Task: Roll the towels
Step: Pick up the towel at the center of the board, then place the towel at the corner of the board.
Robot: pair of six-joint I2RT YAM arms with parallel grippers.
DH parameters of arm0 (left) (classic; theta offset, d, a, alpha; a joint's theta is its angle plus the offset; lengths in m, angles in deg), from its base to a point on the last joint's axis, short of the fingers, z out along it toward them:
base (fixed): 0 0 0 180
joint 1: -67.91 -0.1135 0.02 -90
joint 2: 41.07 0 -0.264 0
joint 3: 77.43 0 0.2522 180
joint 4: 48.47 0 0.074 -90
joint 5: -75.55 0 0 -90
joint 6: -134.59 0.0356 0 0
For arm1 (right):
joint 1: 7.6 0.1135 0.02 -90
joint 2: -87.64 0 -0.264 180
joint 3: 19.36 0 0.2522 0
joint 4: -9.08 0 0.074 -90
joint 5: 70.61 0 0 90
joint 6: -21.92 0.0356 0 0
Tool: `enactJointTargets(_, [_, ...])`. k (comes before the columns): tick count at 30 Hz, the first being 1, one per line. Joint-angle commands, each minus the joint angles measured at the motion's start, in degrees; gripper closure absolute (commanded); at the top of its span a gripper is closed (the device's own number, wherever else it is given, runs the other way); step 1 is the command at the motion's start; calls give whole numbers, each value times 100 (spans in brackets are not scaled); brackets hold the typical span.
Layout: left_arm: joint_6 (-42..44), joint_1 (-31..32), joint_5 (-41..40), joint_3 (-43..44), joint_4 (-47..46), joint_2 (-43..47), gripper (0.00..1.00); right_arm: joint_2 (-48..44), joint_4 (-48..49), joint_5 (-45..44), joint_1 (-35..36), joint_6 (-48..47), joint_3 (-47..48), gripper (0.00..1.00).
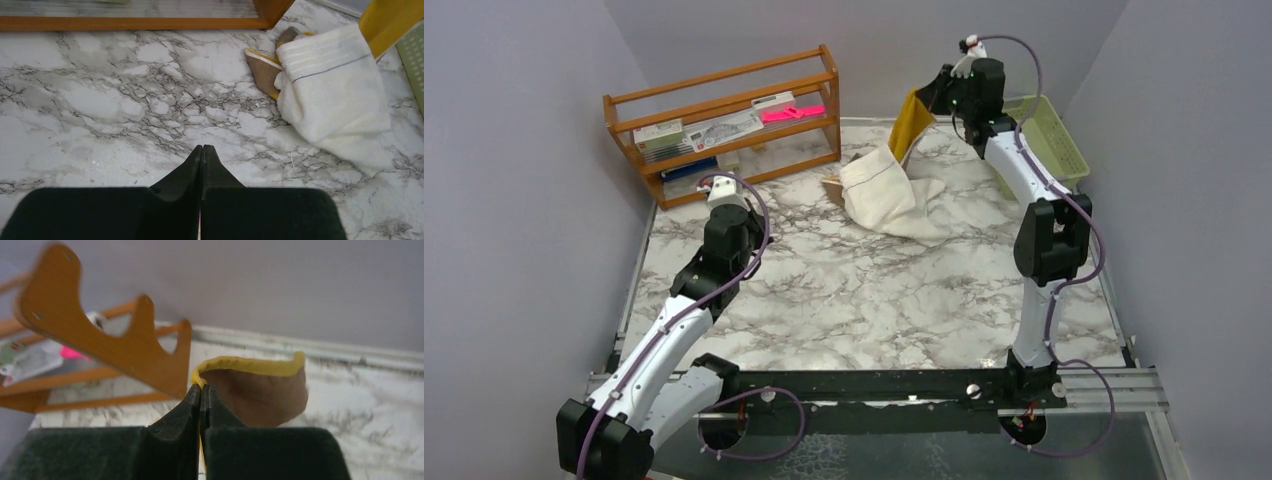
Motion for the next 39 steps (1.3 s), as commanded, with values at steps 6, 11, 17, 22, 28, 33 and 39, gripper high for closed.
enactJointTargets(6, [72,-32,212,118,37,-193,100,803,-489,115,-158,-434,3442,99])
enactJointTargets(11, [108,-29,350,145,38,-297,100,1132,-106,-64,-159,-580,4130,99])
enactJointTargets(17, [113,-29,499,143,53,-363,100,1517,177,-146,-235,-647,4232,99])
enactJointTargets(22, [49,-28,806,160,-53,-605,100,2368,-659,187,-314,-642,4511,99])
enactJointTargets(28, [40,-28,1158,222,-75,-847,100,2053,-1668,631,-429,-807,3287,46])
enactJointTargets(33, [13,-28,1329,246,-139,-981,72,732,-866,-36,-428,-798,815,37])
enactJointTargets(39, [6,-28,1512,273,-154,-1083,62,192,-445,-280,-423,-686,-792,38])
